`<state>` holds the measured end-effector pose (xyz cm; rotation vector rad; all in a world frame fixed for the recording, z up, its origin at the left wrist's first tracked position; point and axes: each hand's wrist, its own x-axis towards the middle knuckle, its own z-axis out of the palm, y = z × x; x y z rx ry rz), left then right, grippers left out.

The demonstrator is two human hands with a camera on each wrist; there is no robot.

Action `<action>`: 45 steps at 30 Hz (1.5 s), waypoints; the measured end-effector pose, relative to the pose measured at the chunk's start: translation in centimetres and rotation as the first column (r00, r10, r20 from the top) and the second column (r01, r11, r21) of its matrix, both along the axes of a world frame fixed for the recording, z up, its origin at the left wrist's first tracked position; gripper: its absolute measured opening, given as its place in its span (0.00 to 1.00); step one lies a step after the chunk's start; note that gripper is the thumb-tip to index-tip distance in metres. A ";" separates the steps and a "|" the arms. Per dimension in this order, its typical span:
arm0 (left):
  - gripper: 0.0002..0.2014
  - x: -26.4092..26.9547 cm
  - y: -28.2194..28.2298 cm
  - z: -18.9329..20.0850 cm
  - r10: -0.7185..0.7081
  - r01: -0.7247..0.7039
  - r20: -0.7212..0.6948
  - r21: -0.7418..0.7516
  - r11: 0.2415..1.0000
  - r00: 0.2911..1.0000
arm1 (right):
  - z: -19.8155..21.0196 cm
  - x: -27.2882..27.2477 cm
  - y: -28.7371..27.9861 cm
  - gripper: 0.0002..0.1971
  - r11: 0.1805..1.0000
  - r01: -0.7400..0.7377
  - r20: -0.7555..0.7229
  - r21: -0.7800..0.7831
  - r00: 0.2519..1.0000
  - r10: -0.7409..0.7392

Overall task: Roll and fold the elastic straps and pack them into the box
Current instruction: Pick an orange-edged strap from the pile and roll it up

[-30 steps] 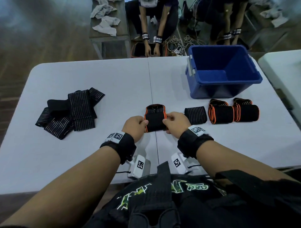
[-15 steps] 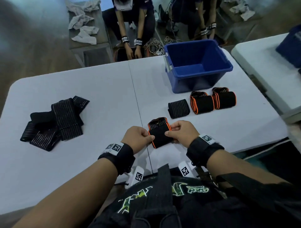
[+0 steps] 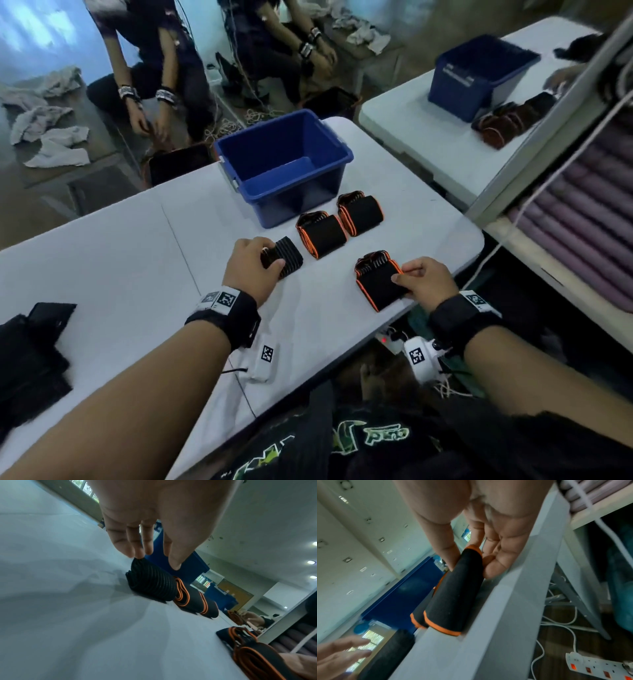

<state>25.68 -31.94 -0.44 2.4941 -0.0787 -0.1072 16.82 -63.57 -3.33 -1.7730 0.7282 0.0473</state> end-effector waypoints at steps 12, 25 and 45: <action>0.18 1.6 -1.1 -1.0 0.020 -0.009 -0.056 0.184 0.983 0.998 | -0.5 3.8 -5.6 0.08 0.987 -0.016 0.002 -0.157 1.000 0.017; 0.21 1.0 -1.2 -0.4 0.244 -0.242 -0.023 0.057 0.969 0.970 | 3.9 7.6 -6.6 0.11 0.912 -0.231 0.048 -0.338 0.964 0.262; 0.02 -13.7 16.3 0.7 0.706 -0.709 -0.071 -0.120 0.695 0.704 | 8.2 13.5 22.7 0.06 0.328 -0.855 -0.047 -0.402 0.378 0.925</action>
